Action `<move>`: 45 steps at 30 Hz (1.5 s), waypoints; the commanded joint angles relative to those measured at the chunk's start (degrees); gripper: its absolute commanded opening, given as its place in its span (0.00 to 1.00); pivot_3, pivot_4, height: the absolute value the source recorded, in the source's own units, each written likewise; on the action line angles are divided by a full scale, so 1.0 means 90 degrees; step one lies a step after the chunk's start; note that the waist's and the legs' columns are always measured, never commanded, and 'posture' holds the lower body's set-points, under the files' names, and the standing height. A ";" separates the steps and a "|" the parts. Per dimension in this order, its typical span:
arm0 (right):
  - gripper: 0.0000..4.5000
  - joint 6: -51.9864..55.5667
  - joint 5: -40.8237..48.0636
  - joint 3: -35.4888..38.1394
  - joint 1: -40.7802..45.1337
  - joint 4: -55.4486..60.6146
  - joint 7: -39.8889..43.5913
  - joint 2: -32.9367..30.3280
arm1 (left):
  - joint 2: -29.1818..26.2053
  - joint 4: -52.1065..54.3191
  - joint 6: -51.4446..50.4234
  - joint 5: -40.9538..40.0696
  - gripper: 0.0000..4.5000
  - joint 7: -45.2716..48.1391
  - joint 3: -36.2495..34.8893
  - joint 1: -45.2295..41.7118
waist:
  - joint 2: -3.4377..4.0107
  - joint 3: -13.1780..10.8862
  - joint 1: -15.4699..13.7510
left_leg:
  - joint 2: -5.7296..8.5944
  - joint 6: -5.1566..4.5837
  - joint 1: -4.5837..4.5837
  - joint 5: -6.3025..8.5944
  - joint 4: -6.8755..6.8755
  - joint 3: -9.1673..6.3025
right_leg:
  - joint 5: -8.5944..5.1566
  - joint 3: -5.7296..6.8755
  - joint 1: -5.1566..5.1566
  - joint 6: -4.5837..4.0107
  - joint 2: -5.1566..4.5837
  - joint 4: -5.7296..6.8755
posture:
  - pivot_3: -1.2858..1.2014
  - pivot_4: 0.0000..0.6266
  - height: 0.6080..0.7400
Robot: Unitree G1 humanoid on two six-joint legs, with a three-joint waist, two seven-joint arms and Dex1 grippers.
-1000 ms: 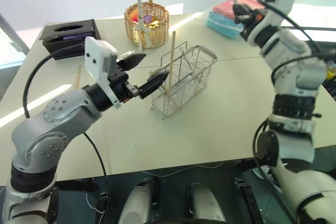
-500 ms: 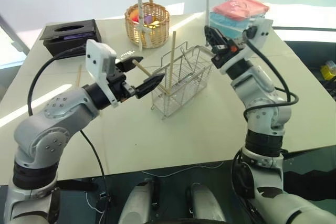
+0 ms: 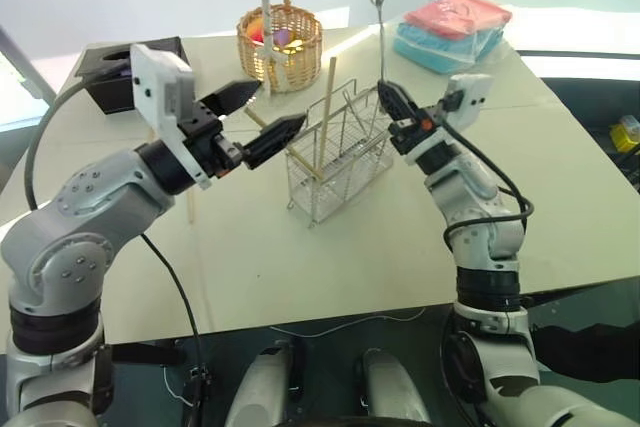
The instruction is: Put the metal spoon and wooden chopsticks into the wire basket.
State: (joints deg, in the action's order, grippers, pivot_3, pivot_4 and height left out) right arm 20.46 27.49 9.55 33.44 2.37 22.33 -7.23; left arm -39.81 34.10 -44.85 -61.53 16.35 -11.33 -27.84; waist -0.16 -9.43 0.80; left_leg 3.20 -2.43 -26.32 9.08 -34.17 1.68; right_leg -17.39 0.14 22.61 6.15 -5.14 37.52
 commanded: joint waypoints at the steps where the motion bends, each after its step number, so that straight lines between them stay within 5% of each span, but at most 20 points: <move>1: 0.01 -0.0522 -0.0129 -0.0004 0.0035 -0.0104 0.0108 -0.0019 | -0.0353 0.0280 -0.0149 -0.0281 1.00 0.0089 -0.0350 -0.0084 | 0.0000 0.0000 0.0003 | 0.0000 0.0000 0.0000 0.0000 0.0000 0.0000 | 0.0000 0.0000 0.0000 0.0000 0.0000 0.0000 | 0.52 0.24 1.00; 11: 0.01 -0.1356 -0.0403 -0.0058 0.0076 -0.0855 0.0232 0.0050 | -0.1424 0.0288 -0.0564 -0.0855 1.00 0.0445 -0.0810 -0.0027 | 0.0000 0.0000 0.0006 | 0.0000 0.0004 0.0001 0.0000 0.0002 -0.0002 | 0.0000 0.0000 0.0001 -0.0001 0.0001 0.0000 | 0.52 0.24 1.00; 17: 0.01 -0.1480 -0.0396 -0.0115 0.0013 -0.0917 0.0242 0.0120 | -0.1558 0.0262 -0.0569 -0.0969 1.00 0.0413 -0.0896 -0.0019 | 0.0000 0.0000 0.0004 | 0.0000 0.0006 0.0004 -0.0001 0.0003 -0.0003 | -0.0001 0.0000 0.0000 -0.0001 0.0001 0.0000 | 0.52 0.24 1.00; 20: 0.22 -0.1503 -0.0405 -0.0136 0.0003 -0.0924 0.0207 0.0123 | -0.1528 0.0277 -0.0552 -0.0983 1.00 0.0358 -0.0882 -0.0035 | 0.0000 0.0000 0.0004 | -0.0001 0.0007 0.0004 -0.0001 0.0003 -0.0003 | -0.0001 0.0000 0.0000 -0.0001 0.0000 0.0000 | 0.52 0.24 1.00; 27: 0.99 -0.1478 -0.0411 -0.0183 -0.0001 -0.0907 0.0182 0.0094 | -0.1500 0.0258 -0.0519 -0.0963 1.00 0.0303 -0.0857 -0.0048 | 0.0000 0.0000 0.0006 | -0.0001 0.0007 0.0021 0.0000 0.0006 -0.0003 | -0.0001 -0.0001 0.0005 -0.0002 0.0000 0.0000 | 0.52 0.24 1.00; 38: 0.99 -0.0987 -0.0291 -0.0067 0.0171 -0.0231 0.0006 -0.0322 | -0.1471 0.0137 -0.0407 -0.0639 1.00 0.0391 -0.0986 0.0278 | 0.0001 -0.0001 0.0003 | 0.0000 0.0008 0.0041 0.0001 0.0020 -0.0002 | -0.0002 -0.0002 -0.0003 -0.0005 -0.0006 -0.0001 | 0.52 0.24 1.00; 45: 0.99 0.0768 0.0399 0.0150 0.0408 0.1270 -0.0094 -0.1374 | -0.0985 -0.0084 0.0064 0.0429 1.00 0.0179 -0.1073 0.1221 | 0.0002 -0.0002 -0.0003 | 0.0000 0.0007 0.0039 0.0001 0.0032 -0.0001 | -0.0006 -0.0003 0.0006 -0.0012 -0.0013 -0.0005 | 0.52 0.24 1.00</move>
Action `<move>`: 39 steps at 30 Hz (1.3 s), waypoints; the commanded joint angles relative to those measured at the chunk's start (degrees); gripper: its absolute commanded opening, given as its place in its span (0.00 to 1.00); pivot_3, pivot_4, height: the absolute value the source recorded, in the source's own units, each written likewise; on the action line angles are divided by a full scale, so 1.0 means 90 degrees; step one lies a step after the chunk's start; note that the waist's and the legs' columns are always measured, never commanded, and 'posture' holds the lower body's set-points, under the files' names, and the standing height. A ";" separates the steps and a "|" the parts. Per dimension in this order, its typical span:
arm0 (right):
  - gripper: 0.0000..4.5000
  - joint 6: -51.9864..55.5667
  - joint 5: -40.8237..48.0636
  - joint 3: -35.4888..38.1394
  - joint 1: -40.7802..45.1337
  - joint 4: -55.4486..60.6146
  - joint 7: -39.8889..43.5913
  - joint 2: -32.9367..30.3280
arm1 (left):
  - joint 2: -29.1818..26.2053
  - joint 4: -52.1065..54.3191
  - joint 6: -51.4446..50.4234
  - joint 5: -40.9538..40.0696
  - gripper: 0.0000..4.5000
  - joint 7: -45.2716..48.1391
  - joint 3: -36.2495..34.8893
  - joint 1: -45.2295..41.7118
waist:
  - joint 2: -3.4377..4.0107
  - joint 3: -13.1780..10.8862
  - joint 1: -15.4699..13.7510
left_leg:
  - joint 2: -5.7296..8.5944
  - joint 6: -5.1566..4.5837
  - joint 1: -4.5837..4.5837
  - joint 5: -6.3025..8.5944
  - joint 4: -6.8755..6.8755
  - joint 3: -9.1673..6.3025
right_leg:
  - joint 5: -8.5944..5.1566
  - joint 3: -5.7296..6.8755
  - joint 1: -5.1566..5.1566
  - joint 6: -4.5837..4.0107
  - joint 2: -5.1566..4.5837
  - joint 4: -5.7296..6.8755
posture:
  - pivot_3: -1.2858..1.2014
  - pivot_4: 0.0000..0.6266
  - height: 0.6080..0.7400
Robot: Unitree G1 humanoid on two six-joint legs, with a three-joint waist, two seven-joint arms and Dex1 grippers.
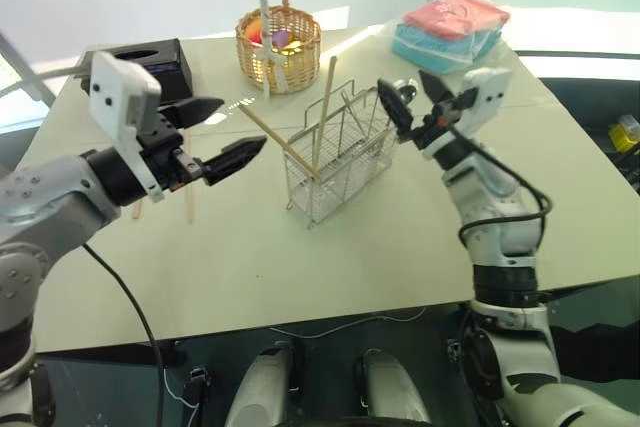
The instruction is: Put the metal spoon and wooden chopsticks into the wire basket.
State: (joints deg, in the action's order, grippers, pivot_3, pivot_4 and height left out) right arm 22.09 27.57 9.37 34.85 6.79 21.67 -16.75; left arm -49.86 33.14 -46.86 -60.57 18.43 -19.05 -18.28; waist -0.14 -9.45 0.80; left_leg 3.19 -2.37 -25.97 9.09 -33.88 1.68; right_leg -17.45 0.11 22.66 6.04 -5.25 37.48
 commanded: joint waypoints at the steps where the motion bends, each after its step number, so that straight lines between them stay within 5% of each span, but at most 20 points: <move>1: 0.87 0.0862 0.0525 0.0202 0.0281 0.0965 -0.0008 -0.0490 | 0.0223 0.0018 0.0337 0.0412 1.00 -0.0056 -0.0221 0.0269 | 0.0000 0.0000 -0.0005 | 0.0000 0.0000 0.0000 0.0000 0.0001 0.0000 | -0.0003 0.0000 0.0000 -0.0005 -0.0001 -0.0001 | 0.52 0.24 1.00; 2: 0.81 0.1181 0.0705 0.0235 0.0303 0.1189 0.0040 -0.0704 | 0.0323 0.0005 0.0421 0.0581 1.00 -0.0085 -0.0204 0.0402 | 0.0000 0.0000 -0.0007 | 0.0000 -0.0001 -0.0001 0.0001 0.0002 0.0000 | -0.0006 0.0000 0.0000 -0.0010 -0.0003 -0.0004 | 0.52 0.24 1.00; 11: 0.81 0.4342 0.3605 0.0793 0.0072 0.2373 0.1266 -0.3067 | 0.1394 -0.0740 0.0717 0.2928 1.00 -0.1725 0.0539 0.0703 | -0.0004 0.0000 -0.0047 | 0.0000 -0.0011 -0.0023 0.0007 0.0005 0.0005 | -0.0008 0.0004 -0.0019 -0.0015 -0.0020 -0.0036 | 0.52 0.24 1.00; 19: 0.81 0.5330 0.4775 0.0756 0.0149 0.2331 0.2579 -0.4870 | 0.2233 -0.1258 -0.0024 0.4073 1.00 -0.2850 0.0914 0.0315 | -0.0022 -0.0008 -0.0037 | 0.0000 -0.0026 -0.0059 0.0015 -0.0017 0.0008 | -0.0007 0.0006 0.0000 -0.0012 -0.0026 -0.0043 | 0.52 0.24 1.00; 29: 0.81 0.5023 0.4263 0.0256 0.0686 0.2062 0.3072 -0.5170 | 0.3013 -0.1914 -0.1322 0.4330 1.00 -0.3304 0.0491 -0.0492 | -0.0039 -0.0014 -0.0041 | 0.0000 -0.0029 -0.0068 0.0016 -0.0027 0.0009 | 0.0002 0.0010 0.0005 0.0004 -0.0028 -0.0043 | 0.52 0.24 1.00; 39: 0.81 0.4888 0.3996 0.0022 0.0996 0.1991 0.3018 -0.4944 | 0.3180 -0.4070 -0.0939 0.4866 1.00 -0.3027 0.0583 -0.1412 | -0.0052 -0.0017 -0.0170 | 0.0000 -0.0029 -0.0070 0.0017 -0.0034 0.0009 | 0.0006 0.0012 0.0007 0.0010 -0.0028 -0.0041 | 0.52 0.24 1.00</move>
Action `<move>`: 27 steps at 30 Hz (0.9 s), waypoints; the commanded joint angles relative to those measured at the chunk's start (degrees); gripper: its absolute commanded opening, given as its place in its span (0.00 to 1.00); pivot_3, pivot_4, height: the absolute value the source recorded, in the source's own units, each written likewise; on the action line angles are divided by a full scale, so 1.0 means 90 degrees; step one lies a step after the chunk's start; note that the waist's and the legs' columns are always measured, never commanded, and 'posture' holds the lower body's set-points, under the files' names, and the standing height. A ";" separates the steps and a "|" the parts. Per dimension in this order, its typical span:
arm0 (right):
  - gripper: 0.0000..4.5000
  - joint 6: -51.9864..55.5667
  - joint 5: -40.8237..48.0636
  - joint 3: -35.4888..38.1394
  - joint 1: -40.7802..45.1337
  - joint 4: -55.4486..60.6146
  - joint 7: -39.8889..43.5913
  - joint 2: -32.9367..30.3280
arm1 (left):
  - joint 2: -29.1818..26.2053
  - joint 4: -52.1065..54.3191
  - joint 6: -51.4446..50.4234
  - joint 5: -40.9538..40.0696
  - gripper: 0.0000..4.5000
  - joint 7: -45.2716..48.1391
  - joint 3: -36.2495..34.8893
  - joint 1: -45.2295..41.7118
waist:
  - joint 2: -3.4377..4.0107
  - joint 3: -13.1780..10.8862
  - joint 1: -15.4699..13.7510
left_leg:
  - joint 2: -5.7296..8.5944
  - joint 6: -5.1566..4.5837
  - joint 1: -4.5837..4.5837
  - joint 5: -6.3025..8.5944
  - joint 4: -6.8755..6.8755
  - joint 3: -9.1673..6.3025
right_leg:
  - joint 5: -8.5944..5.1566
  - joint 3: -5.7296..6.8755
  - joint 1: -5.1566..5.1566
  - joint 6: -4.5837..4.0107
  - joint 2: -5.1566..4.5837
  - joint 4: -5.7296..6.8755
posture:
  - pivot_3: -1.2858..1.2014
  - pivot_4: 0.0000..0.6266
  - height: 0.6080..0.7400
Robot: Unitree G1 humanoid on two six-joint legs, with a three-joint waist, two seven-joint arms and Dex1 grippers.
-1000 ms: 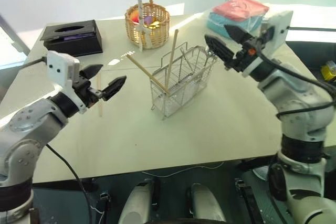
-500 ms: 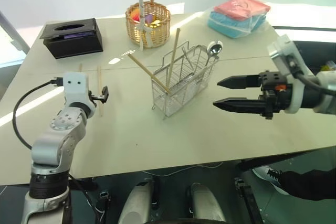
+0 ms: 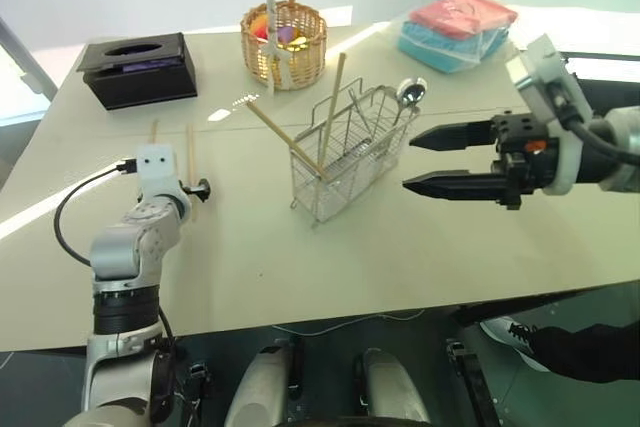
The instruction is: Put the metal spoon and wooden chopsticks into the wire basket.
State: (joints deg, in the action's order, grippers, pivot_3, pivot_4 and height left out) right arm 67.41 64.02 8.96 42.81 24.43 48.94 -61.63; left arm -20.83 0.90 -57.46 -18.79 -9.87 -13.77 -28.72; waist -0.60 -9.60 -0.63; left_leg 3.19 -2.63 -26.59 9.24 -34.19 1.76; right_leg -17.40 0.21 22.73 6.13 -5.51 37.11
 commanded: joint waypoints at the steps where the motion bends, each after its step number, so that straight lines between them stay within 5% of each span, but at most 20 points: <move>1: 0.81 -0.0159 -0.0062 0.0068 0.0108 0.0033 -0.0043 0.0079 | -0.0070 -0.0738 0.0254 0.0282 1.00 0.0176 0.0041 -0.0381 | -0.0001 0.0001 -0.0021 | 0.0000 0.0000 0.0000 0.0000 0.0000 0.0000 | 0.0001 0.0000 -0.0001 0.0000 0.0000 0.0000 | 0.52 0.24 1.00; 14: 0.81 -0.0275 -0.0147 0.0108 0.0049 0.0084 -0.0322 0.0364 | -0.0301 -0.1979 0.0124 0.1260 1.00 0.0789 0.1044 -0.1396 | -0.0002 0.0002 -0.0018 | 0.0000 0.0000 0.0001 0.0000 0.0000 0.0000 | 0.0012 0.0003 -0.0005 0.0010 -0.0004 -0.0001 | 0.52 0.24 1.00; 27: 0.81 -0.0401 -0.0360 0.0114 0.0046 -0.0054 -0.0277 0.0389 | 0.0507 -0.1429 -0.0651 0.1237 1.00 0.0441 0.0012 -0.0902 | -0.0001 0.0006 -0.0014 | 0.0000 0.0000 0.0004 0.0000 -0.0002 0.0001 | 0.0022 0.0003 -0.0009 0.0028 -0.0004 -0.0002 | 0.52 0.24 1.00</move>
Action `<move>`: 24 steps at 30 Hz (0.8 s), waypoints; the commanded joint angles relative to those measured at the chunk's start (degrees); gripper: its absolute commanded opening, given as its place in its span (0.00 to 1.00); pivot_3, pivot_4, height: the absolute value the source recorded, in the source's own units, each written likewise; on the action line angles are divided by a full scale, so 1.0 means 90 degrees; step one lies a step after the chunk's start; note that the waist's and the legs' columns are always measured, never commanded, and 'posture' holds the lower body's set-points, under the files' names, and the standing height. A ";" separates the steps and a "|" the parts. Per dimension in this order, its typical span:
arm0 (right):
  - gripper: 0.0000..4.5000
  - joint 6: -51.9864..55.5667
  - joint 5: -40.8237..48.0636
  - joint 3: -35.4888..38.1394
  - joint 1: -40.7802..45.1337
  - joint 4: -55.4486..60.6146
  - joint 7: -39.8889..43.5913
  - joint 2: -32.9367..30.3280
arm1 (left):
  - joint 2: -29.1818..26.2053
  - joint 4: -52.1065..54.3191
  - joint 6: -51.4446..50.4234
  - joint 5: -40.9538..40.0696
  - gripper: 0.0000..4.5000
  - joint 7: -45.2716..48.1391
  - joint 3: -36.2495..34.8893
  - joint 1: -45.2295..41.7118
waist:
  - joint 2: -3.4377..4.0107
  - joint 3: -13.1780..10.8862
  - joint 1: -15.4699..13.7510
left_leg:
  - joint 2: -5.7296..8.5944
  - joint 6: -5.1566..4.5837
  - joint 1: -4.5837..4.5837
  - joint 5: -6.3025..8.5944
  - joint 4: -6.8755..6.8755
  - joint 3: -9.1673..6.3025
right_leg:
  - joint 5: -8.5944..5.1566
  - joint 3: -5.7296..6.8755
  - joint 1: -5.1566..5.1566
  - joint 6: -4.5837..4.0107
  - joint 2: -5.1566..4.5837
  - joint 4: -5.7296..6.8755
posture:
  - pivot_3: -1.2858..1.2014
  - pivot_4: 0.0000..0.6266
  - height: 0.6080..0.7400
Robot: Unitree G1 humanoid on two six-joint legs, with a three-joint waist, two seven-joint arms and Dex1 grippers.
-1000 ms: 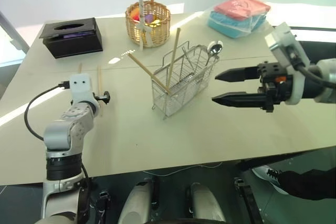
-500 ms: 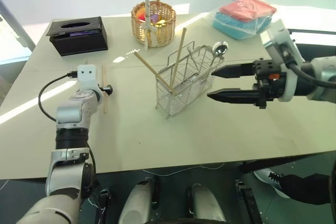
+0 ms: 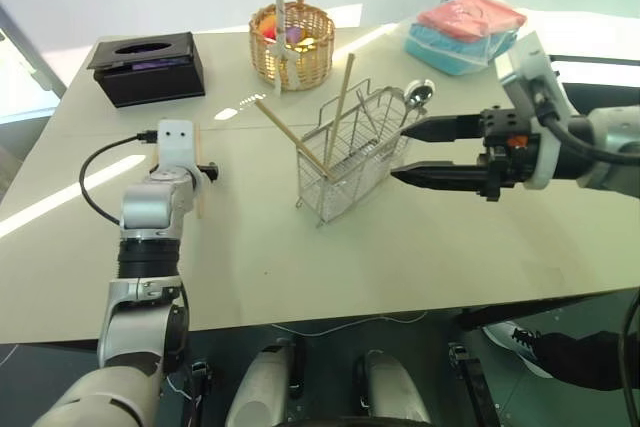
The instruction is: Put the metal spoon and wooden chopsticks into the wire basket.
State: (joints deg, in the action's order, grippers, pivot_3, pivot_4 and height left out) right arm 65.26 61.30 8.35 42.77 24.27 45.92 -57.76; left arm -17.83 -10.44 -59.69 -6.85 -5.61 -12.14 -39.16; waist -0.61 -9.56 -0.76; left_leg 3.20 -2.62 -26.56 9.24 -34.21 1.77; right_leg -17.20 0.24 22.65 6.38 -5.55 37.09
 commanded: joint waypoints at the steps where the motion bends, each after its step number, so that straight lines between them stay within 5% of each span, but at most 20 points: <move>1: 0.80 -0.0174 -0.0087 0.0174 0.0059 -0.0058 0.0078 -0.0036 | 0.0217 -0.0132 -0.0413 -0.0092 0.94 -0.0048 -0.0274 0.0276 | 0.0000 0.0000 0.0000 | 0.0000 0.0000 0.0001 0.0000 0.0000 0.0000 | 0.0000 0.0000 0.0000 0.0000 0.0000 0.0000 | 0.52 0.24 1.00; 4: 0.79 -0.0207 -0.0141 0.0157 0.0073 -0.0103 0.0121 -0.0029 | 0.0230 -0.0045 -0.0435 -0.0053 0.69 -0.0021 -0.0369 0.0315 | -0.0001 0.0001 0.0005 | 0.0000 0.0000 0.0002 0.0000 -0.0001 0.0000 | 0.0000 0.0000 -0.0001 0.0001 0.0001 0.0000 | 0.52 0.24 1.00; 10: 0.79 -0.0285 -0.0257 0.0146 0.0058 -0.0160 0.0204 -0.0011 | 0.0137 0.0097 -0.0534 -0.0051 0.02 0.0022 -0.0432 0.0401 | 0.0002 0.0003 0.0089 | 0.0000 0.0000 0.0008 0.0000 0.0001 0.0002 | 0.0001 0.0000 0.0004 0.0001 0.0003 0.0003 | 0.52 0.24 1.00; 17: 0.79 -0.0368 -0.0375 0.0150 -0.0055 -0.0183 0.0232 0.0041 | -0.0044 0.0144 -0.0144 0.0028 0.02 0.0076 -0.0358 0.0378 | 0.0002 0.0003 0.0159 | 0.0000 0.0000 0.0010 0.0000 0.0001 0.0002 | 0.0001 0.0000 0.0003 0.0002 0.0003 0.0005 | 0.52 0.24 1.00; 24: 0.79 -0.0430 -0.0409 0.0394 -0.0418 -0.0111 0.0058 0.0112 | -0.0597 0.0946 0.2499 -0.0663 0.02 0.1248 -0.0835 -0.0284 | -0.0016 -0.0007 0.0109 | 0.0000 0.0001 -0.0052 -0.0001 -0.0009 0.0002 | 0.0008 0.0001 0.0059 0.0008 0.0002 0.0009 | 0.52 0.24 1.00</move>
State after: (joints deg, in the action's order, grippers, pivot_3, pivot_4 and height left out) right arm 62.35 57.15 9.31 39.03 22.25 46.78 -56.80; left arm -21.59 -6.06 -42.28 -10.73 2.13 -18.18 -39.24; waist -0.75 -9.62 0.22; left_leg 3.19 -2.62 -27.19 9.24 -34.36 1.78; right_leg -17.09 0.28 23.32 6.47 -5.53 37.18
